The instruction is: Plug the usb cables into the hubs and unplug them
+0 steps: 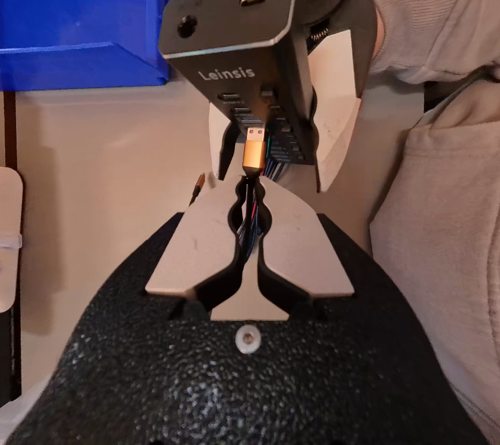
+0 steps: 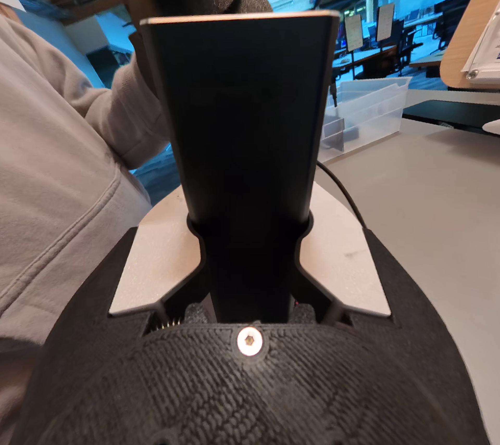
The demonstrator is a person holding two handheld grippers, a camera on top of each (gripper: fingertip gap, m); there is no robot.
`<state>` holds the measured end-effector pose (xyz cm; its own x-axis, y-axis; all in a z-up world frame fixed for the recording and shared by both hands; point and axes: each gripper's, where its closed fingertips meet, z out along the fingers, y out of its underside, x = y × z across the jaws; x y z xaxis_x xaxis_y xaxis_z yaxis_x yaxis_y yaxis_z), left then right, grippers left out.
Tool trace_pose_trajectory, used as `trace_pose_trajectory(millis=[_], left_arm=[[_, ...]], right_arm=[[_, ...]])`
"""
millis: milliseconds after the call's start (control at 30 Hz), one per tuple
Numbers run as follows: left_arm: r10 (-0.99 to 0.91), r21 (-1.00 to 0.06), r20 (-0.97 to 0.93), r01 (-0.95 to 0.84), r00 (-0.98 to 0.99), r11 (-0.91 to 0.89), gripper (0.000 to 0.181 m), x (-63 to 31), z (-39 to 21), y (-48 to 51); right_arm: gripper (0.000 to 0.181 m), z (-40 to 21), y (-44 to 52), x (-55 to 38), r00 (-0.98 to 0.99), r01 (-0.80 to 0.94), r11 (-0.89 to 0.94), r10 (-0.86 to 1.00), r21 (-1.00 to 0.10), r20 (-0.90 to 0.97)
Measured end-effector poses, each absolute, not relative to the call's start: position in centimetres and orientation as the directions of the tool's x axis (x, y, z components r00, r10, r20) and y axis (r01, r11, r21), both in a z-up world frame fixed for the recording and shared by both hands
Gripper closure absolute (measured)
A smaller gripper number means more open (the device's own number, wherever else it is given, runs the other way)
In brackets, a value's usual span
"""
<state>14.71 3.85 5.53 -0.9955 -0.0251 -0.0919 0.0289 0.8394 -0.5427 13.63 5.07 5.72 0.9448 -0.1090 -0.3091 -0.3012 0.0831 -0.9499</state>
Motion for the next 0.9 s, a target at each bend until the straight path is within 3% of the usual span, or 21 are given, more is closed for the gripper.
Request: trace_pose_trajectory(millis=[33,267,400,667,900], left_arm=[[-0.034,-0.572,-0.079,0.017,-0.996,0.82,0.176,14.8,5.8,3.8],[-0.037,-0.787,0.084,-0.089,-0.996,0.611,0.174,14.3,6.8,3.1],[-0.023,-0.841,0.179,-0.165,-0.984,0.516,0.167,13.9,7.2,2.8],[-0.029,-0.836,0.195,-0.182,-0.98,0.517,0.166,13.7,6.5,2.8],[-0.04,-0.795,0.095,-0.1,-0.995,0.598,0.167,13.7,5.9,3.0]], right_arm=[[0.108,5.9,5.0,13.7,0.944,-0.302,0.102,-0.109,-0.948,-0.312],[0.109,7.0,4.5,13.7,0.955,-0.251,0.179,-0.114,-0.951,-0.273],[0.109,7.1,4.8,13.3,0.961,-0.244,0.168,-0.091,-0.955,-0.261],[0.109,7.4,5.3,13.0,0.966,-0.235,0.159,-0.068,-0.959,-0.248],[0.109,6.3,5.4,13.1,0.967,-0.223,0.081,-0.105,-0.971,-0.231]])
